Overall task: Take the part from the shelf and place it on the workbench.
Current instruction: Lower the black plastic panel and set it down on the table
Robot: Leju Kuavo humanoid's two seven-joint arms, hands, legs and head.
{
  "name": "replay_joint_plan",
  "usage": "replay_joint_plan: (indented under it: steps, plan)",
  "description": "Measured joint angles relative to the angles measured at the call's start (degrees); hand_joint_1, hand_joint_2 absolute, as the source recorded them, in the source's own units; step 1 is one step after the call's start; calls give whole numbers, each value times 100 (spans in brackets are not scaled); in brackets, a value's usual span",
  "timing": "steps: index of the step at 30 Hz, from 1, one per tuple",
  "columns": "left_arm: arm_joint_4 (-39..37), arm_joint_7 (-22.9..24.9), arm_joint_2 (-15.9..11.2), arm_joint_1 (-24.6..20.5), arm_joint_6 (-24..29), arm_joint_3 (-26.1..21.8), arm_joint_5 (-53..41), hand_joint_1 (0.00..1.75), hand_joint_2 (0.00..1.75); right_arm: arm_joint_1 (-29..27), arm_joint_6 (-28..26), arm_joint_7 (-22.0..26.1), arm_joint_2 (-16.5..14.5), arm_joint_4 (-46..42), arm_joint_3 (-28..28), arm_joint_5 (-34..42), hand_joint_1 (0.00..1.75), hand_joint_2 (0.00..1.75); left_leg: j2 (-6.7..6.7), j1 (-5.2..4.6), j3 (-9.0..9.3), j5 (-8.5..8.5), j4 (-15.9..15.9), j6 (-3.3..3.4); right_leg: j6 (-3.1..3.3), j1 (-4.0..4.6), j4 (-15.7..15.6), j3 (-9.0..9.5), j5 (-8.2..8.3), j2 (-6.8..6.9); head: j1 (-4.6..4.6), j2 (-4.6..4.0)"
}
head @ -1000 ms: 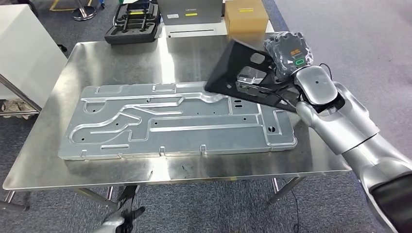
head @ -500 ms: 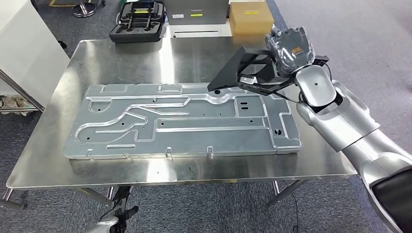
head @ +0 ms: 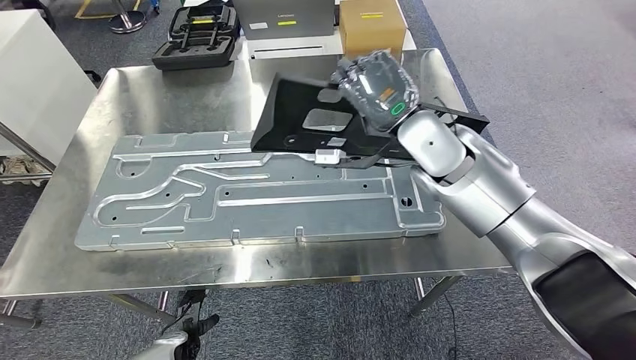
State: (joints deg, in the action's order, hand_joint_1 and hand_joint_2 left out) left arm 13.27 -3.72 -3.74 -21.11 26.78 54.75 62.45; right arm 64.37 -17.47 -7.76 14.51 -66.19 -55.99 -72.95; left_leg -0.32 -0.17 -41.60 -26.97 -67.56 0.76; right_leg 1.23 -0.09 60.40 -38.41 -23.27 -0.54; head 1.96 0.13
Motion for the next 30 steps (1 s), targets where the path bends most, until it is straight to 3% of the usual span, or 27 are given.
replay_joint_plan:
  steps: [2,3,6,8,10,12,13,14,16,18,22,24,26,28,29,30]
  plan:
    - [0,-38,1,-16,-2,0,-18,0,175,6,-2,41,-79,8,-90,-99,175,175,4,-54,330,235,648,83,-1,17,-8,7,1,0,-1,0]
    - [0,-60,2,-24,-2,0,-22,0,175,8,-5,56,-107,14,-133,-132,175,175,6,-78,412,266,808,106,-8,15,-14,6,4,1,-1,0]
    - [0,-132,11,-32,5,0,-27,0,175,7,-15,99,-159,42,-262,-187,175,175,19,-81,467,301,919,135,-65,11,-37,10,12,5,0,0]
    - [0,-189,25,-38,33,0,-33,0,175,13,-15,116,-170,58,-306,-201,87,87,32,-40,532,349,1013,168,-129,12,167,-72,-133,10,-11,0]
    - [0,-224,36,-45,80,0,-47,0,175,21,-10,122,-170,73,-336,-202,0,0,39,-26,564,363,1046,192,-193,-14,772,-345,-448,13,-21,0]
    - [0,-227,45,-38,132,0,-64,0,175,3,-4,131,-170,91,-383,-202,0,0,41,-18,566,357,1038,202,-244,-53,1330,-619,-629,17,-21,0]
    - [0,-215,52,-33,156,0,-73,0,175,-10,-3,137,-170,98,-405,-201,0,0,41,-9,565,350,1027,197,-265,-73,1358,-638,-579,20,-22,0]
    - [0,-196,60,-29,175,0,-78,0,175,-20,-3,141,-170,103,-420,-200,0,0,38,3,565,336,1007,186,-286,-94,1199,-561,-446,24,-22,0]
    - [-1,-159,70,-24,204,0,-84,0,175,-22,-3,145,-169,107,-434,-197,0,0,28,23,553,283,936,138,-313,-125,514,-201,-142,35,-25,0]
    - [-2,-144,72,-25,220,0,-87,0,175,-18,-3,145,-170,108,-440,-194,0,0,17,19,517,237,855,71,-268,-119,71,31,-38,26,-20,0]
    - [-2,-115,73,-15,214,0,-86,0,175,-21,-3,145,-162,117,-452,-191,0,0,11,29,469,185,805,-39,-113,-99,-15,60,-23,10,-9,0]
    - [-2,-84,77,-18,194,0,-83,0,87,-18,-1,144,-162,121,-455,-191,0,0,14,43,306,-56,436,-91,-49,-115,-58,75,8,6,18,0]
    - [-2,-58,80,-15,178,0,-83,0,0,-28,10,144,-164,121,-462,-191,0,0,16,58,-13,-376,-265,-129,-22,-105,-68,76,14,-1,39,0]
    - [-3,-44,78,5,160,0,-83,0,0,-56,25,137,-163,121,-472,-186,0,0,16,66,-211,-435,-643,-141,-19,-97,-68,76,13,-8,39,0]
    - [-4,-36,77,12,150,0,-84,0,0,-71,25,128,-161,121,-475,-174,0,0,16,66,-171,-321,-535,-136,-19,-97,-67,76,13,-10,38,0]
    - [-4,-27,75,14,143,0,-86,0,0,-82,21,116,-159,120,-477,-154,0,0,16,67,-28,-134,-225,-125,-20,-98,-67,78,13,-14,39,0]
